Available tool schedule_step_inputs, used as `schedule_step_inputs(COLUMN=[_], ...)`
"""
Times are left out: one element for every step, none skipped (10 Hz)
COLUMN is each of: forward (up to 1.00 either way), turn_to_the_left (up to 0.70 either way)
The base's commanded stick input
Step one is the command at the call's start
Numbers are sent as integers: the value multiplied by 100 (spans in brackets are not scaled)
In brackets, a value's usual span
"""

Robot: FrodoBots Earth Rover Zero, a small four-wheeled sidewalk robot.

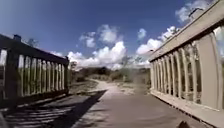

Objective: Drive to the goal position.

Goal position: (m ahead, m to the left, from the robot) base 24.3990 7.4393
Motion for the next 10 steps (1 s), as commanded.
schedule_step_inputs(forward=[70, 70, 70, 70, 70, 70, 70, 70, 70, 70], turn_to_the_left=[0, 0, 0, 0, 0, 14, 14, 0, 0, 0])
